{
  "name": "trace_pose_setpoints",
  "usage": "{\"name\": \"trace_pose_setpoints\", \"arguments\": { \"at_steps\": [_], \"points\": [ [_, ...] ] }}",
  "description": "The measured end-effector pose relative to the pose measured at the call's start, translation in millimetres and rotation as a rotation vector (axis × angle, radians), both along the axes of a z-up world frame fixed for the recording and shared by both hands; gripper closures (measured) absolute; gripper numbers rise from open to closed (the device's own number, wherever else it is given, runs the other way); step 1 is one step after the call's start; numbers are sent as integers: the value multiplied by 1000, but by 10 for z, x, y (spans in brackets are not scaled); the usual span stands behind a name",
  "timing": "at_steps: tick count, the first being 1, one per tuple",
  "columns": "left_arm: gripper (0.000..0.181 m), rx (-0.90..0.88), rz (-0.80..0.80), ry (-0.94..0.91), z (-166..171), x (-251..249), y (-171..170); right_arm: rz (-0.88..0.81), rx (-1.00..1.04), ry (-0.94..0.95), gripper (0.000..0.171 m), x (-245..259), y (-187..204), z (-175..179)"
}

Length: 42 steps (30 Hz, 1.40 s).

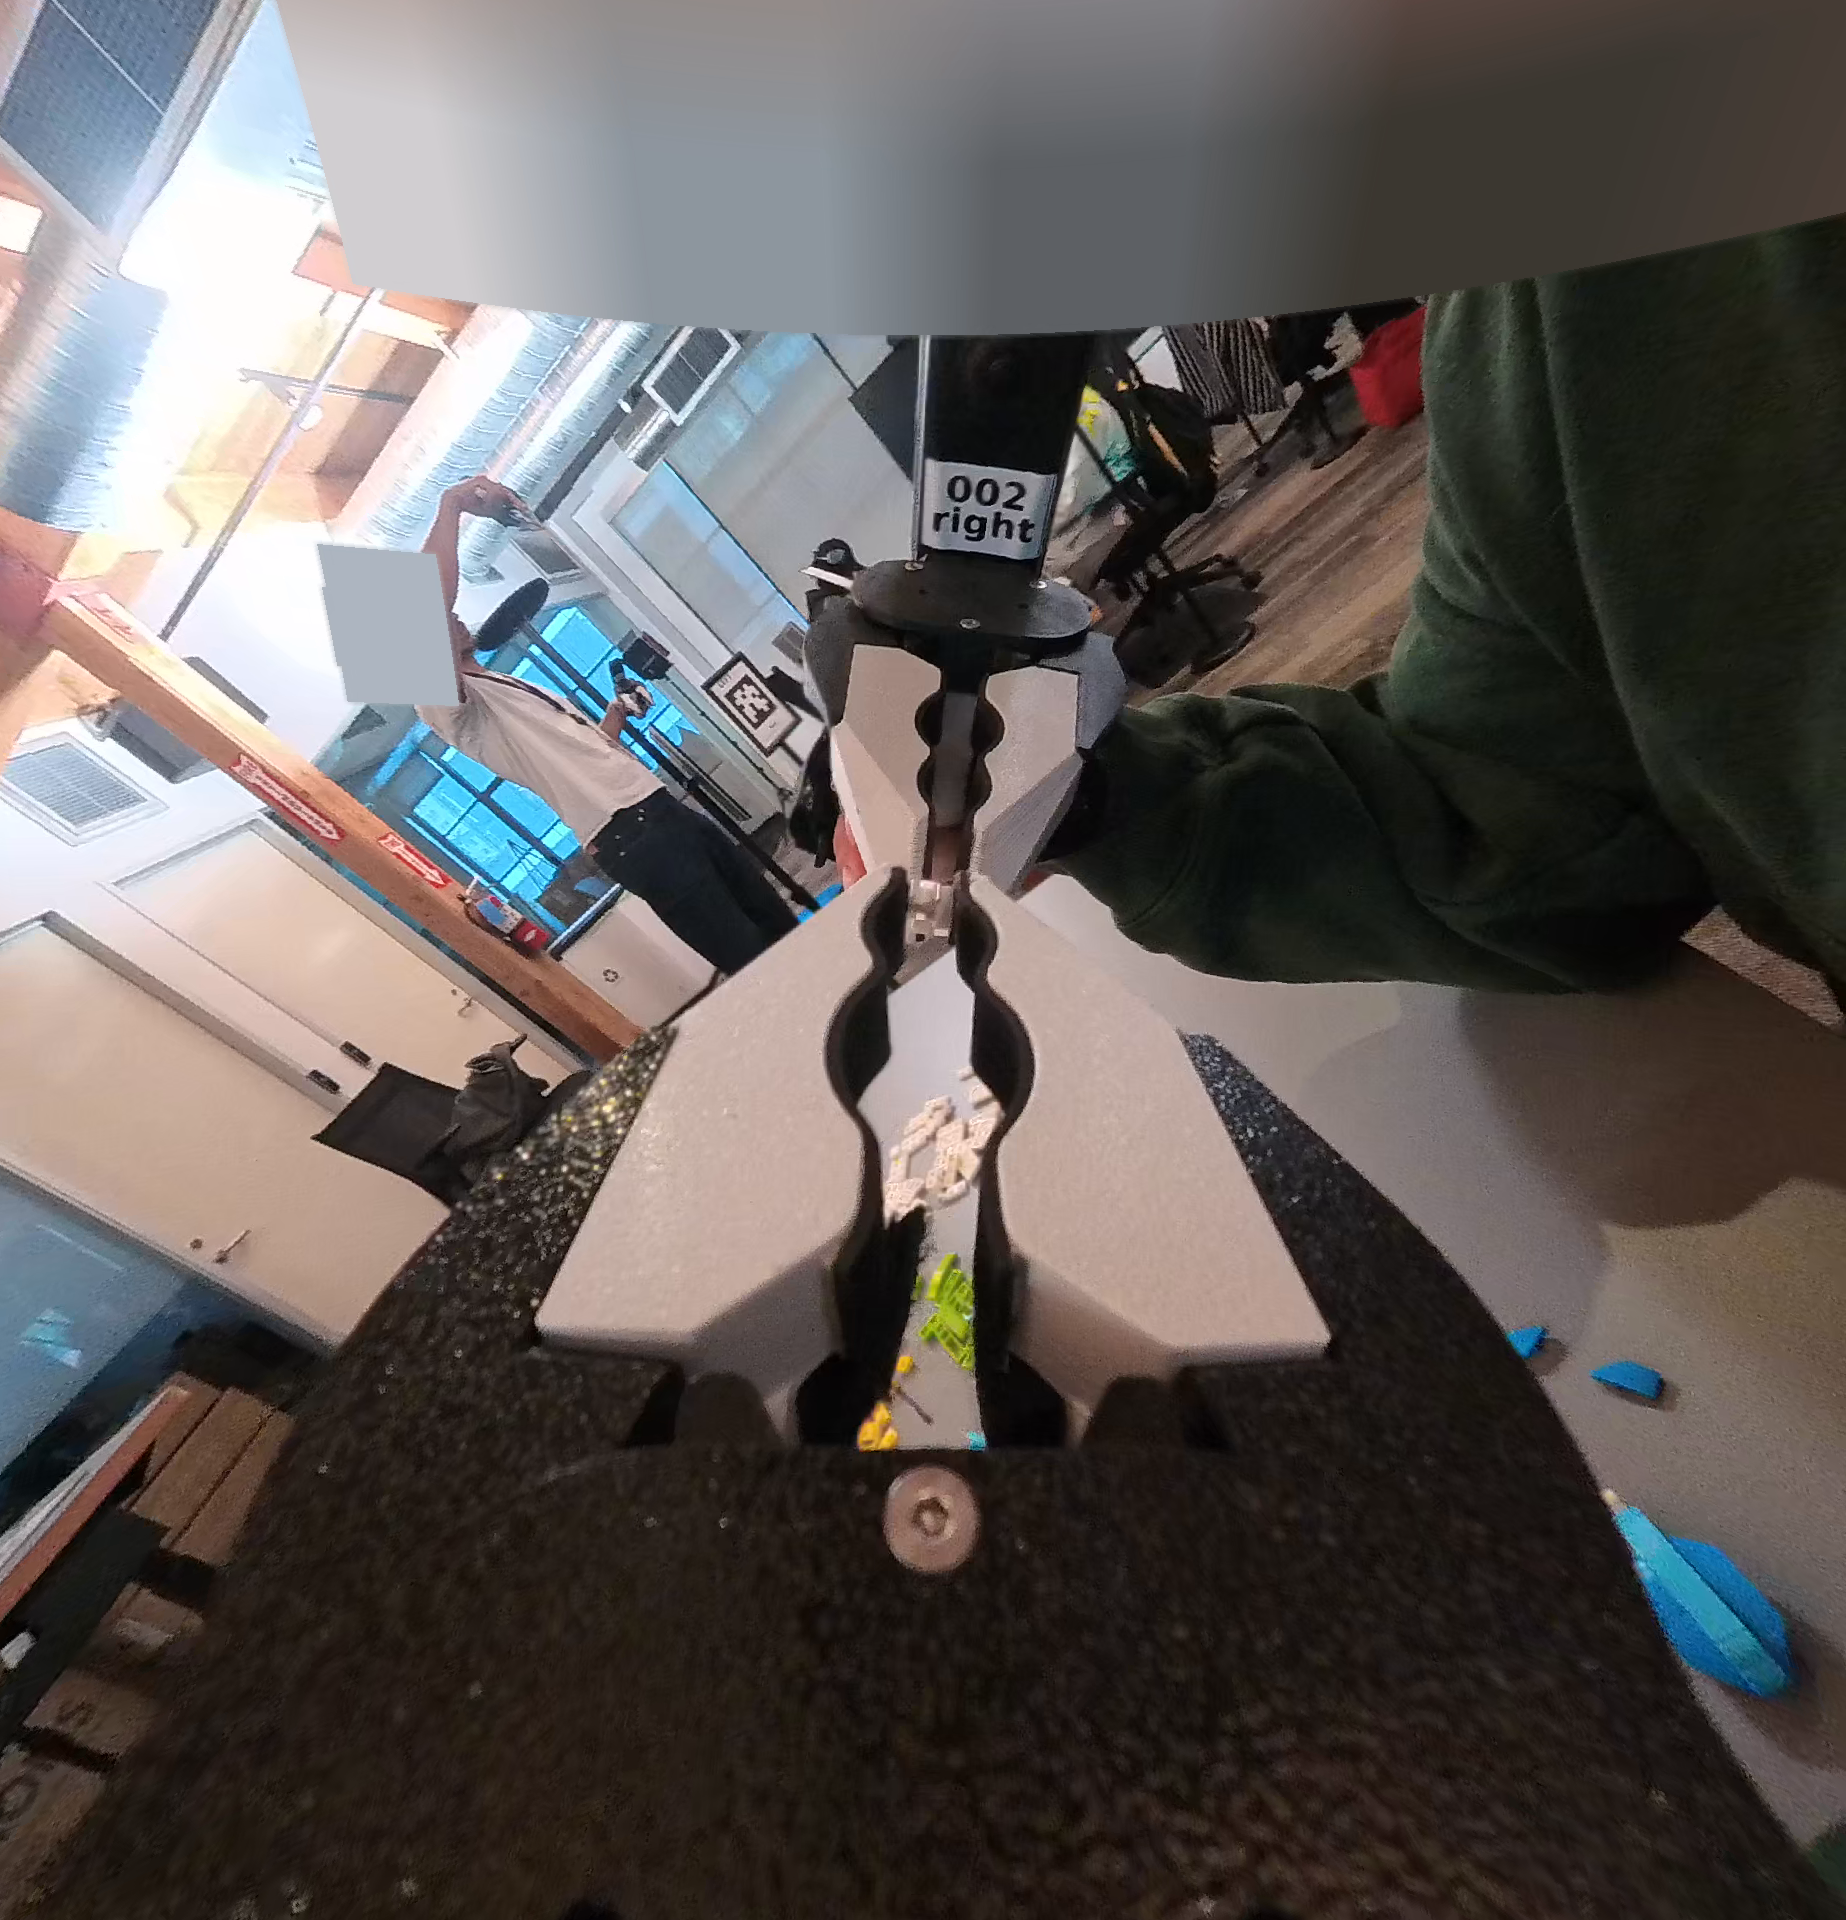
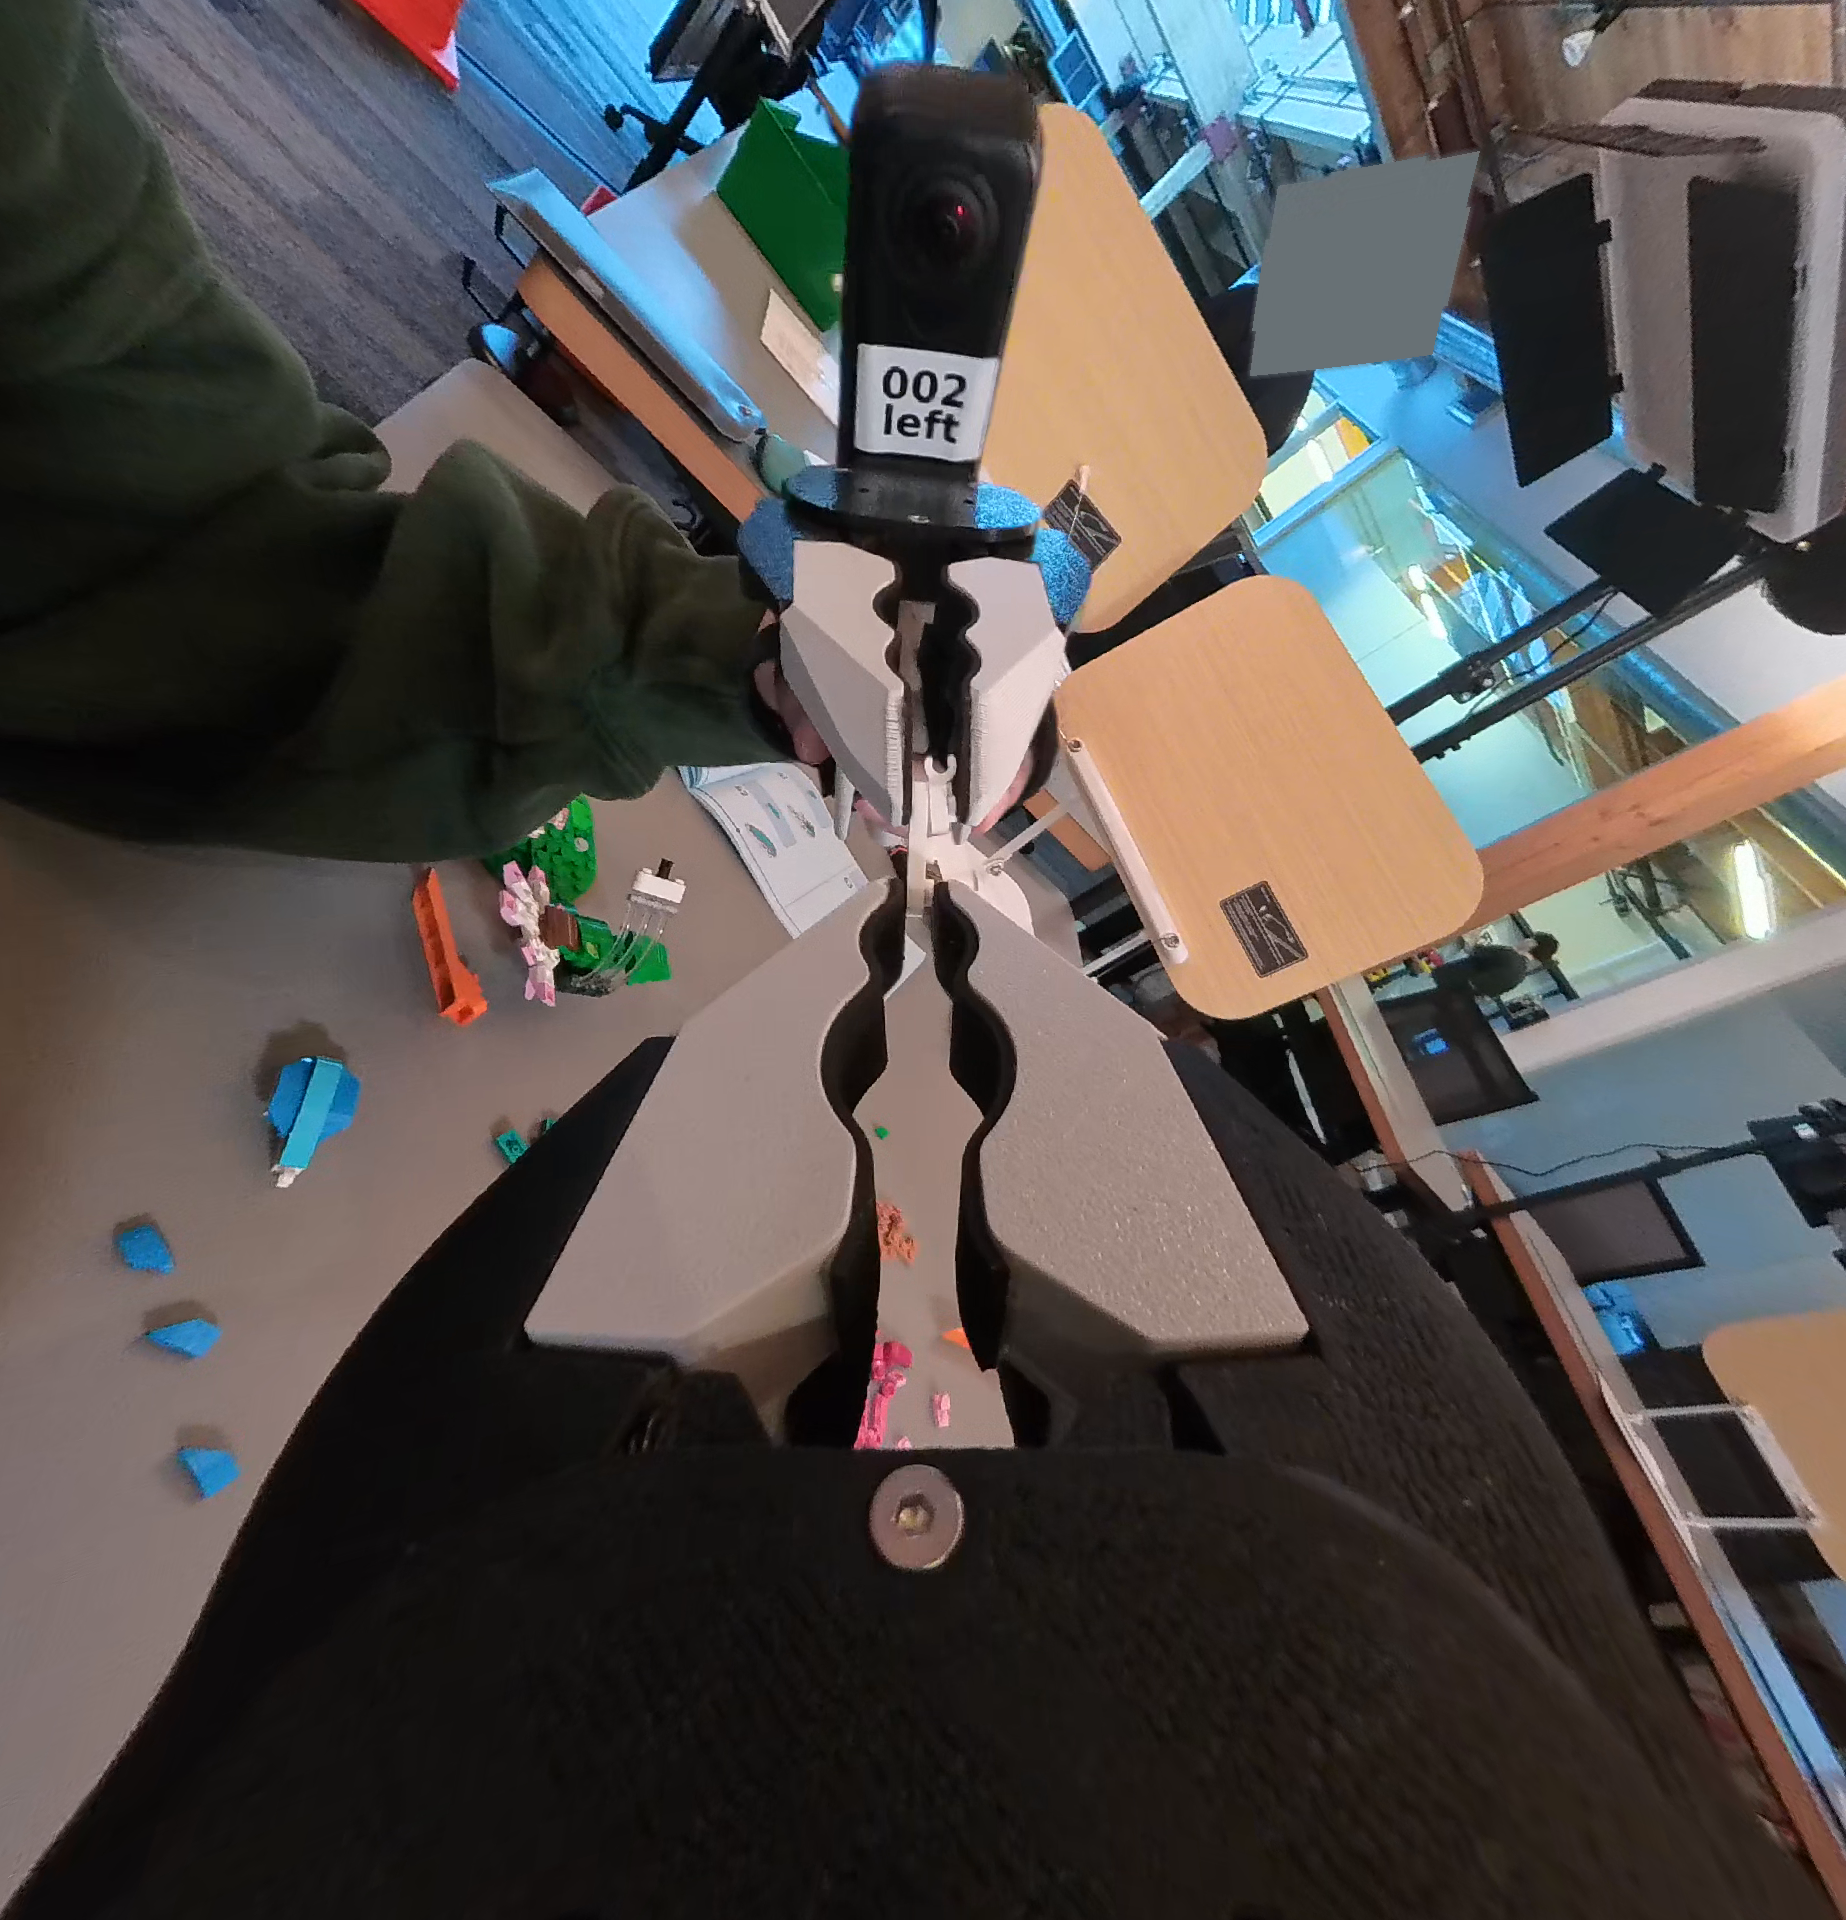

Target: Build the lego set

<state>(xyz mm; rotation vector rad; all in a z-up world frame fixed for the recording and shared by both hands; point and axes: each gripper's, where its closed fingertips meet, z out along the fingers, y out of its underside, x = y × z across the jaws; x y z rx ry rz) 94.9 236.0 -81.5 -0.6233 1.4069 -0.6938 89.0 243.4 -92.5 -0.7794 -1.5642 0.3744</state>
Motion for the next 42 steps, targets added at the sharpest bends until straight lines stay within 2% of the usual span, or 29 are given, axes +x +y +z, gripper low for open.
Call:
{"name": "trace_pose_setpoints", "arguments": {
  "at_steps": [16, 21, 27, 30, 36, 42],
  "points": [
    [171, 31, 39, 0, -4, 45, 0, 73, -81, 28, 168, 41, -76, 43],
    [176, 65, 32, -6, 10, 59, -33, 92, -106, 42, 168, 47, -89, 63],
    [169, 86, 56, -27, 41, 69, -22, 96, -123, 38, 168, 54, -85, 56],
    [176, 92, 35, -15, 24, 86, -58, 101, -136, 34, 168, 43, -80, 44],
    [176, 42, 32, 3, 20, 98, -9, 81, -133, 46, 168, 55, -32, 58],
    [177, -9, -35, -3, 0, 82, -29, 110, -149, 42, 168, 38, -59, 47]
  ]
}}
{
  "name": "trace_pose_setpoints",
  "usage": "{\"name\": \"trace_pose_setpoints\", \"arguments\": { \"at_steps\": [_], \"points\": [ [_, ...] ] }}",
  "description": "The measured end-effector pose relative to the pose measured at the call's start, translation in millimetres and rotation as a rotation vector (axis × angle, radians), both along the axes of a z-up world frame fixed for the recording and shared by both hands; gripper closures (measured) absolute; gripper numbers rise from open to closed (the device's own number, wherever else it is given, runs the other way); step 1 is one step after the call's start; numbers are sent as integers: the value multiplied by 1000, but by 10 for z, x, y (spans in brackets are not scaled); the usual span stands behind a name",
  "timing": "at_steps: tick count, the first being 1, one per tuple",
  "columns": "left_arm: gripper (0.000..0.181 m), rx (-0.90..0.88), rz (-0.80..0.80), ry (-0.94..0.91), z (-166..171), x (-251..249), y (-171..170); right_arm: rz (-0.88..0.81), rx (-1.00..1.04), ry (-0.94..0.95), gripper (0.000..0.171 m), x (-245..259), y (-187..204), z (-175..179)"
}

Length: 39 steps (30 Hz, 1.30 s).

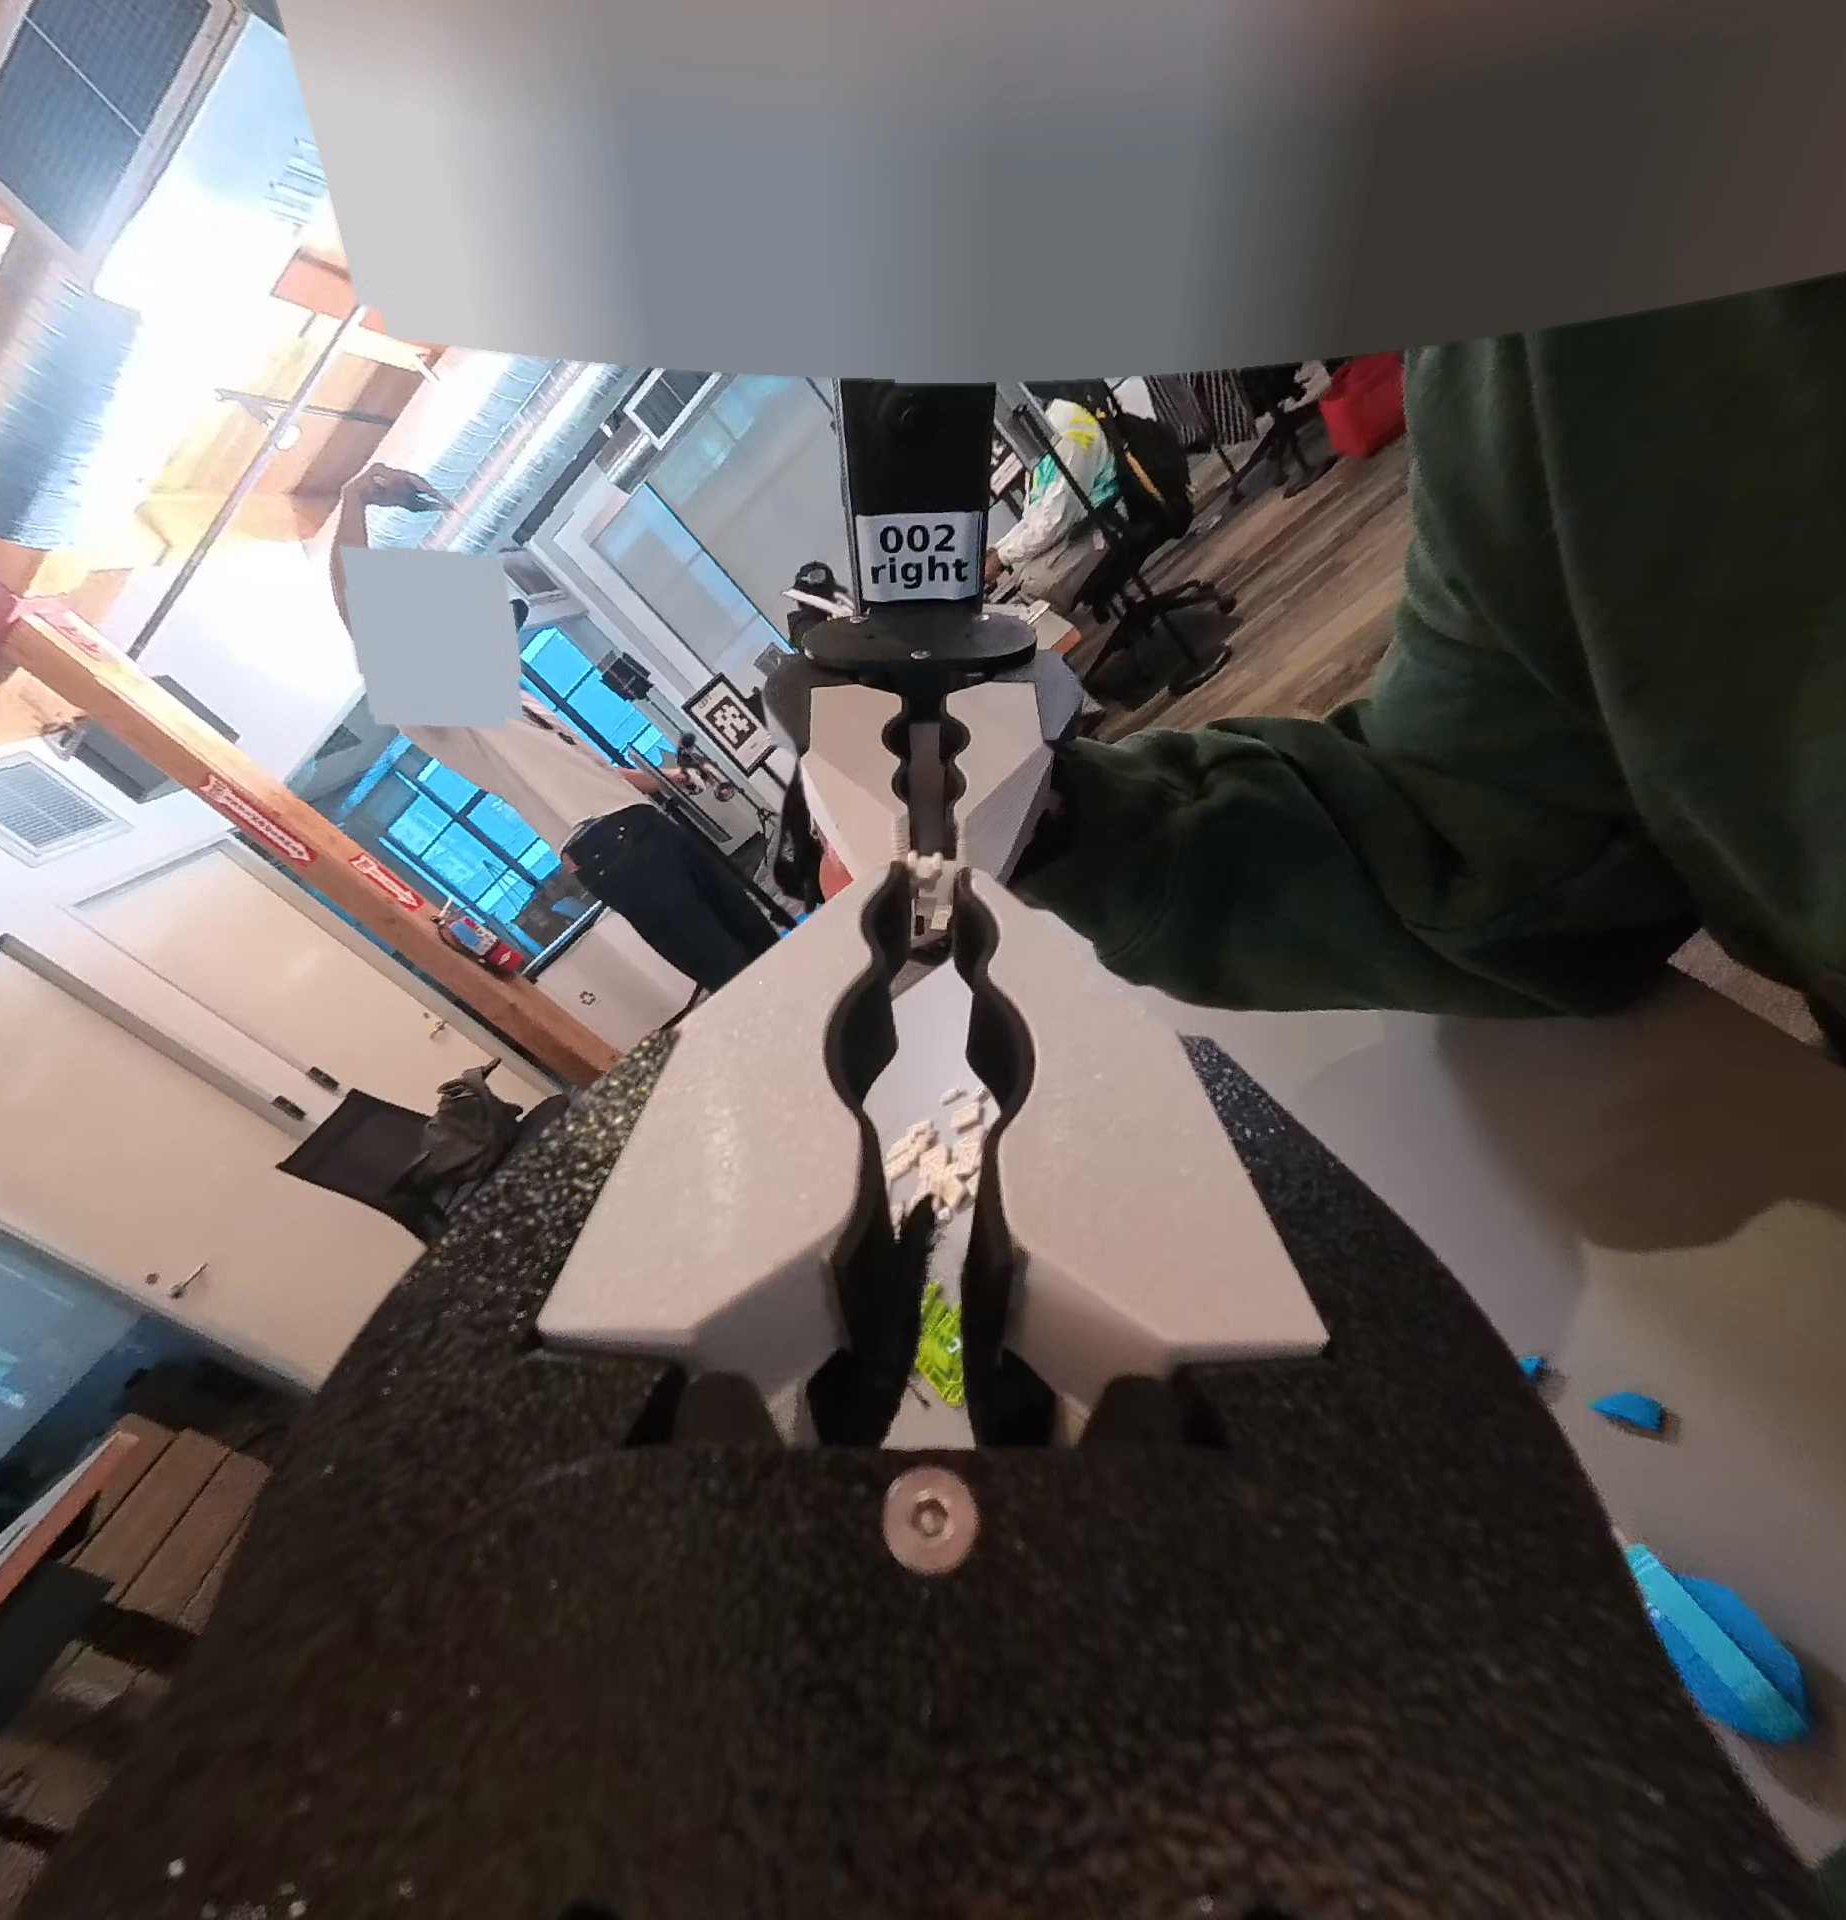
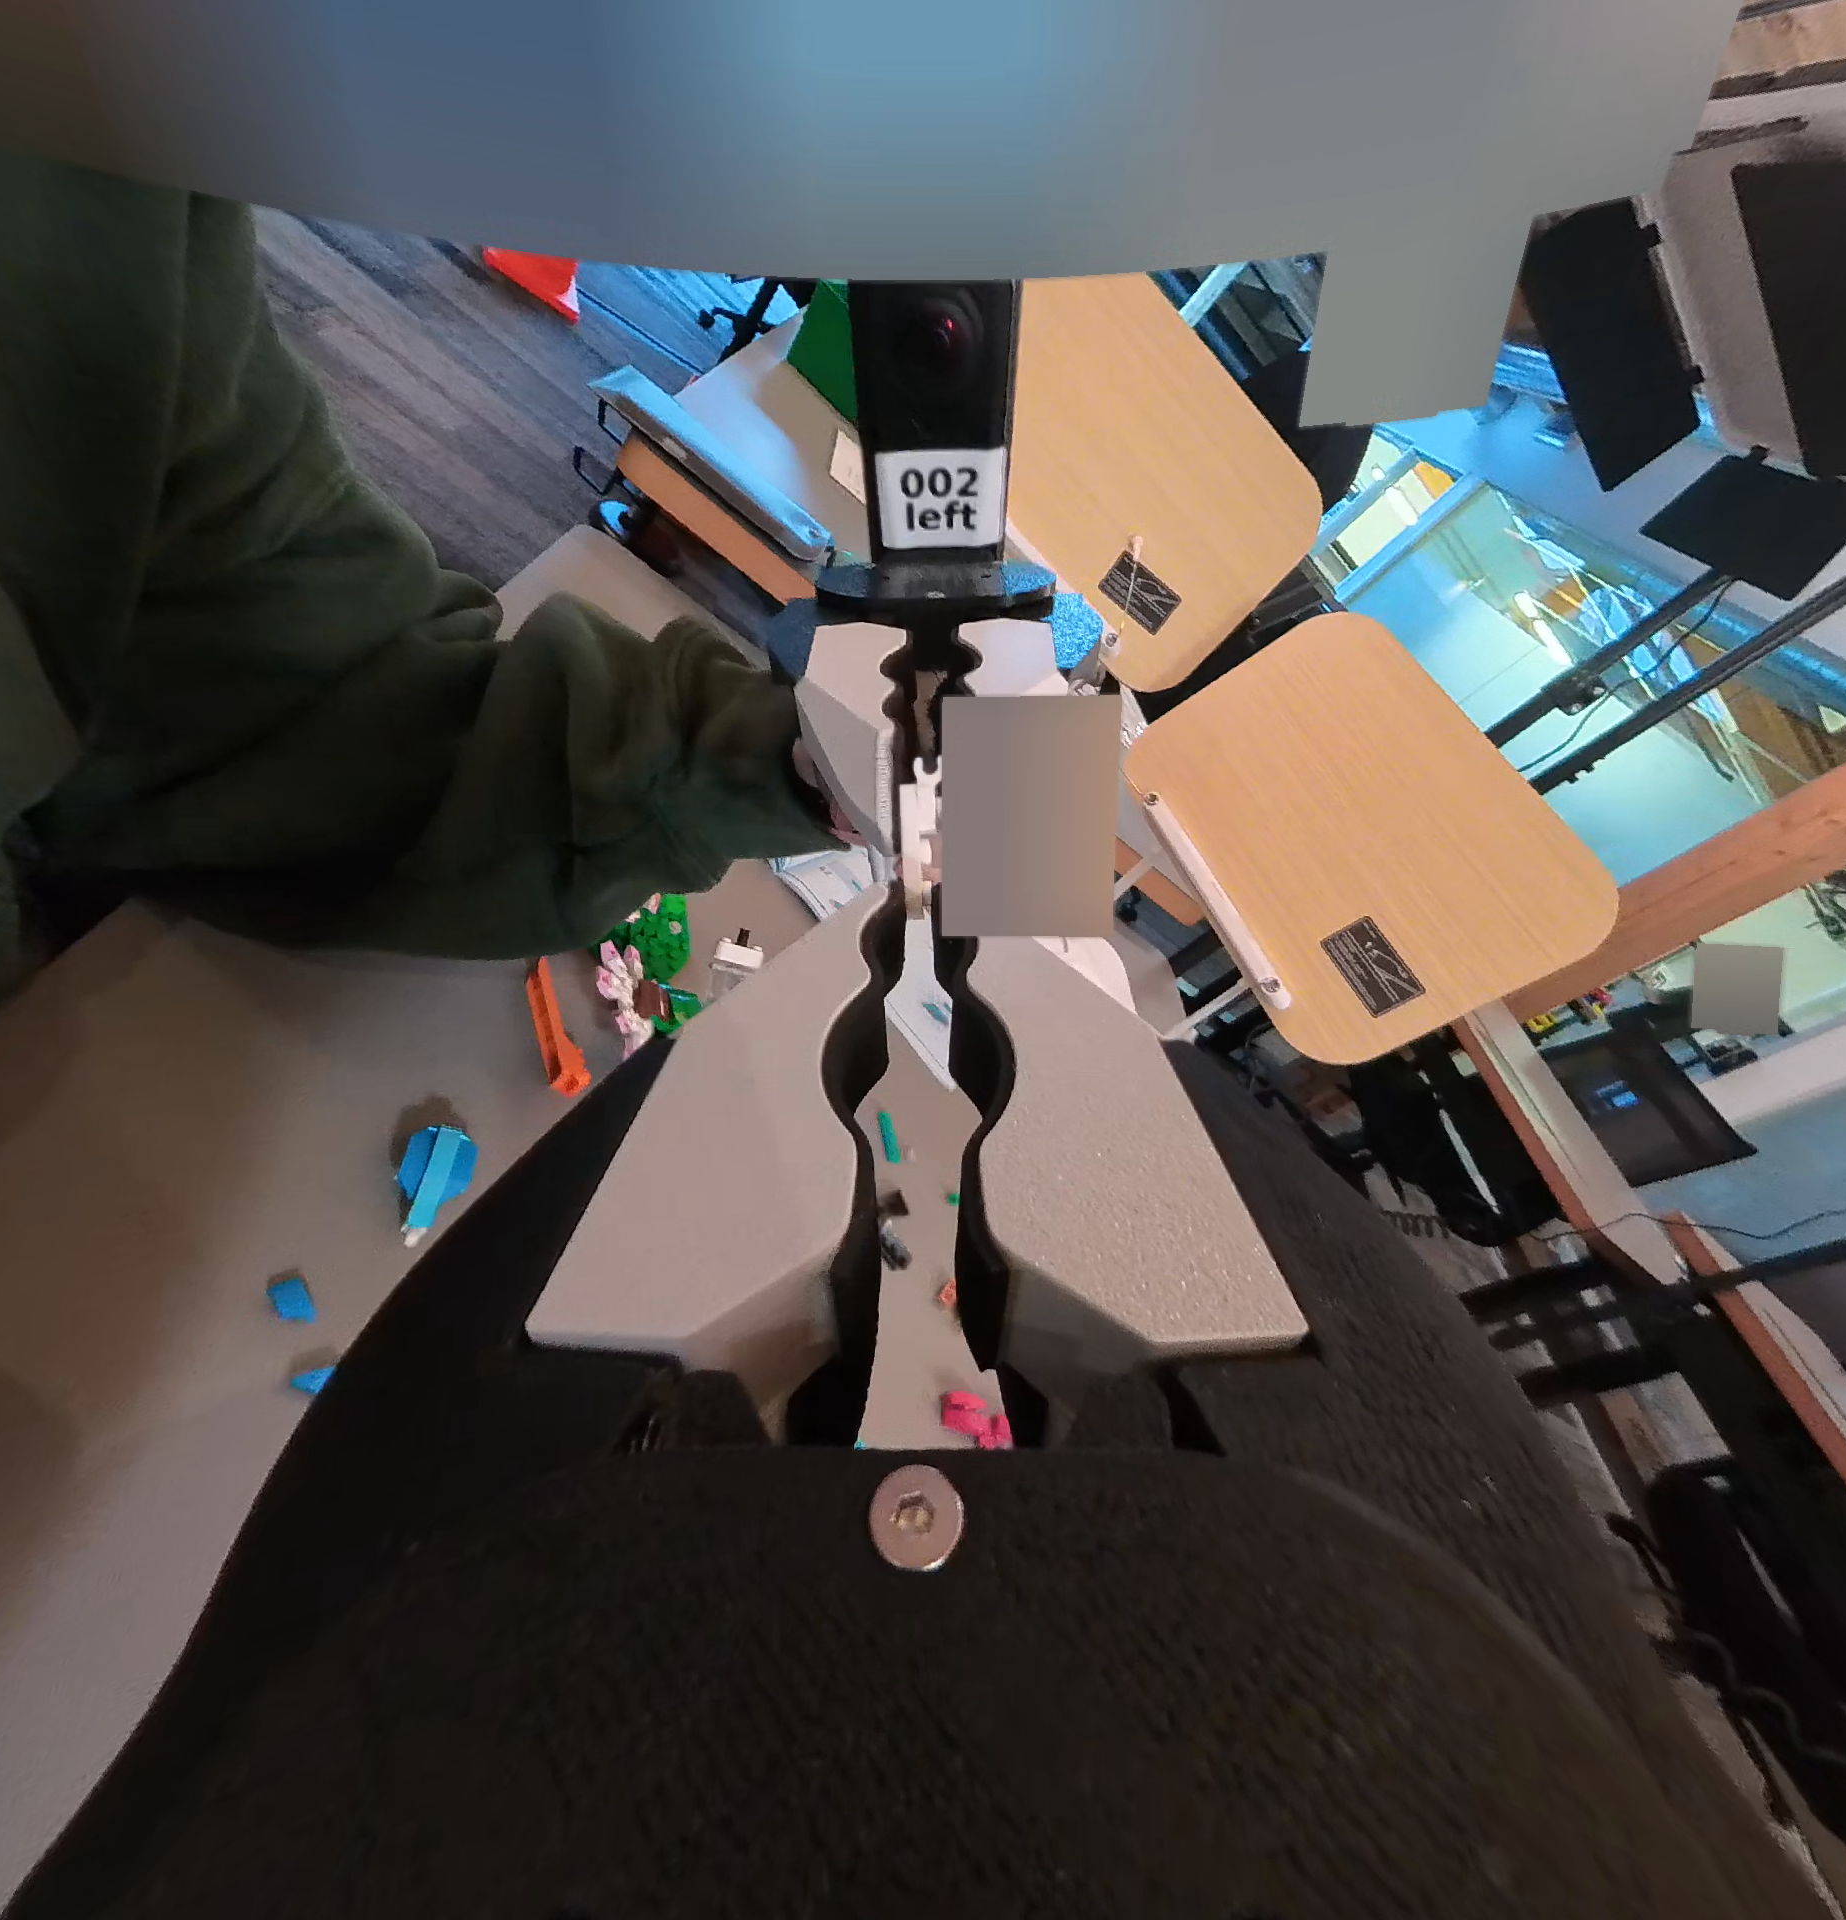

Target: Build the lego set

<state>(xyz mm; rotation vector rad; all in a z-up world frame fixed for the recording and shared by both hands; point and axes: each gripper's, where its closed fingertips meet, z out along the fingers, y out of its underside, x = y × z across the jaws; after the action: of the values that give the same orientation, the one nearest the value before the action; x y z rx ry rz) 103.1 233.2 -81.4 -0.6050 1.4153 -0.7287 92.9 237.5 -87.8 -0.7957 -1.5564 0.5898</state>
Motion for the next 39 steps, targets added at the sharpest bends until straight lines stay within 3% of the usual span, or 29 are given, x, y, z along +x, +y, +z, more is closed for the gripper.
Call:
{"name": "trace_pose_setpoints", "arguments": {
  "at_steps": [8, 15, 22, 26, 39],
  "points": [
    [177, -10, -33, -97, 94, -28, 9, 2, 5, 67, 168, -17, 19, 98],
    [164, -272, 142, -183, 270, -157, 424, -348, 372, 88, 168, 67, 413, 218],
    [171, -341, 151, -160, 282, -157, 432, -493, 602, 32, 168, 89, 523, 232],
    [174, -332, 216, -134, 241, -140, 502, -514, 694, 22, 168, 67, 507, 244],
    [181, -386, 134, -80, 178, -144, 424, -499, 831, -5, 168, 23, 441, 213]
  ]
}}
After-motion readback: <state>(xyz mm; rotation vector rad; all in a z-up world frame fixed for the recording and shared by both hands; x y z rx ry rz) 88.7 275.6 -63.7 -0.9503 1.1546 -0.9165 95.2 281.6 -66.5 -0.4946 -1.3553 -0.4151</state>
